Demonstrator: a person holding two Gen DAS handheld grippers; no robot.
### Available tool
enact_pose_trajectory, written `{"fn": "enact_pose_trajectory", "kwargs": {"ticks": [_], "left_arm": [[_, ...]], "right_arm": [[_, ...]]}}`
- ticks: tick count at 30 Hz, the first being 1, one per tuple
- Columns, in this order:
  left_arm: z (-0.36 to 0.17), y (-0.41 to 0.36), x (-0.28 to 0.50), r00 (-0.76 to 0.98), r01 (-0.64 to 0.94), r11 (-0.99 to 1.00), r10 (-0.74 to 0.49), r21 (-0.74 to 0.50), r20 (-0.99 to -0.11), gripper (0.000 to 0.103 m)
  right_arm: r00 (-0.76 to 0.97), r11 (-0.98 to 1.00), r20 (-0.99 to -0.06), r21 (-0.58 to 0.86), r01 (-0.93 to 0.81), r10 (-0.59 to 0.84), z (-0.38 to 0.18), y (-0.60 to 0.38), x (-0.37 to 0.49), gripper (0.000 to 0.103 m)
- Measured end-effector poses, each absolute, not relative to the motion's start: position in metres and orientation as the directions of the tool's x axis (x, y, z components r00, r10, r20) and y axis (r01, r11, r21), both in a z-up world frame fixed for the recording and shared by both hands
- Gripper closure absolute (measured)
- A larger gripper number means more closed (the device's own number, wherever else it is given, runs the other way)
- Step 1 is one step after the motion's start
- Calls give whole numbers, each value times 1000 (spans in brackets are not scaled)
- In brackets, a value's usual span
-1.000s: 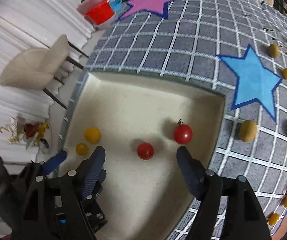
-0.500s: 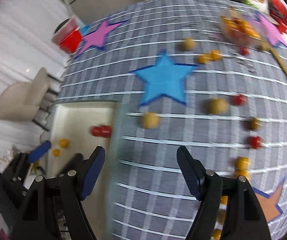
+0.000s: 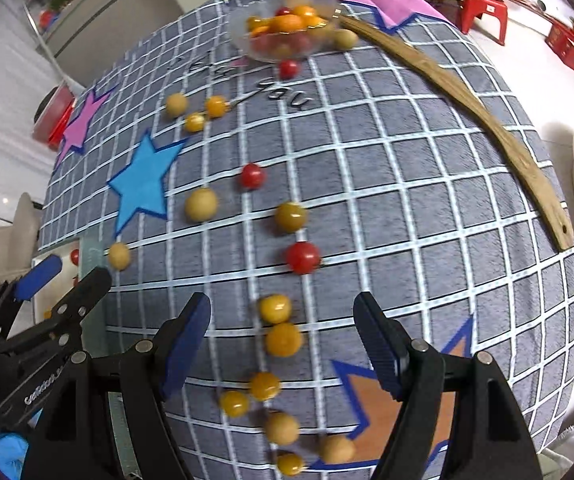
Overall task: Organize fruits
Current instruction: 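Grasp a red tomato with the right tool while the left grasps a yellow tomato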
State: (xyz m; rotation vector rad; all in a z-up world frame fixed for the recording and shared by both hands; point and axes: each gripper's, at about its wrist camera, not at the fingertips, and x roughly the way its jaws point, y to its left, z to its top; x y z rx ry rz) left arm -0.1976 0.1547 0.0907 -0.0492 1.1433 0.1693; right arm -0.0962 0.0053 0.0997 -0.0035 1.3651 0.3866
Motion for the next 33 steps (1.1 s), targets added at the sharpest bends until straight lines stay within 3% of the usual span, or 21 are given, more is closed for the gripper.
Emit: {"fn": "enact_pose_trajectory", "kwargs": {"ticks": [2,7,9,18,23,25,28,30,32,33], "left_arm": [[85,149,-185,399,-145,989,81,25,-914,24],[71,133,-155,390,-113,994,54,11,-919,24],[67,130,-148,385,-108,994,51,10,-921,24],[48,120,-124,354,-97,995,44,10,-934,24],[41,116,-121,336,-94,995,52,21,-940,24],[40,116,-120,333,-96,995,54,23,-941,25],[39,115,-118,333,-97,995,41,9,-942,36],[39,113,-118,334,-92,996,30,-1,-942,43],[41,109,-119,343,-77,997,17,-9,-939,64],[42,107,-119,343,-69,997,8,-16,-939,69]], "right_arm": [[151,939,-952,220,-265,266,96,1,-93,26],[139,936,-951,233,-265,276,87,-2,-84,47],[133,932,-951,236,-274,280,83,-1,-80,50],[119,910,-948,242,-336,296,73,3,-76,53],[128,909,-948,232,-348,291,70,7,-74,57],[134,906,-950,219,-361,283,69,11,-73,64],[139,901,-954,194,-388,265,68,17,-73,77],[143,898,-956,181,-402,257,68,20,-74,79],[144,896,-956,178,-406,255,68,22,-75,80],[141,896,-955,184,-404,260,68,21,-74,80]]}}
